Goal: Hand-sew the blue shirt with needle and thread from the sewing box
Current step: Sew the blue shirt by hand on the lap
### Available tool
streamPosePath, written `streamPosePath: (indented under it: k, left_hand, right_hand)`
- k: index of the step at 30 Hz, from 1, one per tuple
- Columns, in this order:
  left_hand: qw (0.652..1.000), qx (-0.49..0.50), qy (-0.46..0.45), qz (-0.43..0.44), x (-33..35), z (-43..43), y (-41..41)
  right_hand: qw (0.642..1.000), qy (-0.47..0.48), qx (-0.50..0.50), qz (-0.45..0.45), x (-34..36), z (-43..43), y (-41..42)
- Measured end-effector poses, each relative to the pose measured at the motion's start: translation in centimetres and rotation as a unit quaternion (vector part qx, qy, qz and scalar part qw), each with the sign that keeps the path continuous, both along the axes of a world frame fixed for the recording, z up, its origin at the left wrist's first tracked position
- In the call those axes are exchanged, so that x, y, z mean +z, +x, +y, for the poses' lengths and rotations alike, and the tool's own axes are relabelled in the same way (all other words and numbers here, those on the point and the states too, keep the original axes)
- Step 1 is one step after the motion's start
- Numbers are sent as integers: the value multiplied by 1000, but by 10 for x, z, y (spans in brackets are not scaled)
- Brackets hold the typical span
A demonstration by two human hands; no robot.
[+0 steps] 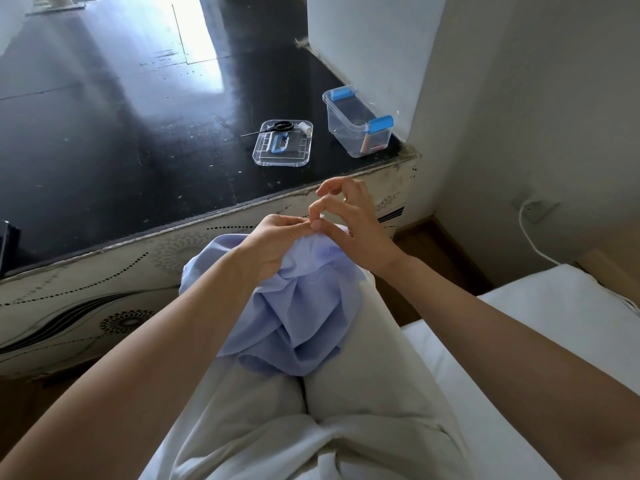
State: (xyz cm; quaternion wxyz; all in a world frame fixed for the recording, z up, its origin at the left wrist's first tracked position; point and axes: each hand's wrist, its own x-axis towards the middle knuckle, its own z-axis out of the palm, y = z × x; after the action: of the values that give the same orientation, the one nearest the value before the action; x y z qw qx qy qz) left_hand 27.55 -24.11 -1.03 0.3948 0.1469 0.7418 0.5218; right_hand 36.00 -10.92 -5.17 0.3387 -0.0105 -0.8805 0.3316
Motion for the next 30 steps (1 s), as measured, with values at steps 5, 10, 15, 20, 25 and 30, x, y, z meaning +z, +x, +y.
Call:
streamPosePath:
  k: [5, 10, 15, 20, 25, 30]
  left_hand:
    - [996, 94, -4, -4, -5, 2, -2]
    - [985, 163, 38, 40, -8, -1, -5]
    - [971, 216, 86, 64, -6, 1, -8]
    - [969, 219, 100, 53, -3, 4, -5]
    - [973, 199, 116, 9, -1, 2, -3]
    - [976, 187, 113, -5, 1, 0, -3]
  right_hand:
    - [989, -100, 105, -19, 24, -13, 5]
    - [924, -352, -5, -150, 28, 6, 15]
    - [857, -313, -270, -306, -2, 38, 25]
    - [914, -289, -182, -216, 7, 27, 26]
    - [954, -225, -87, -176, 15, 4, 11]
    - [959, -205, -91, -173, 7, -2, 3]
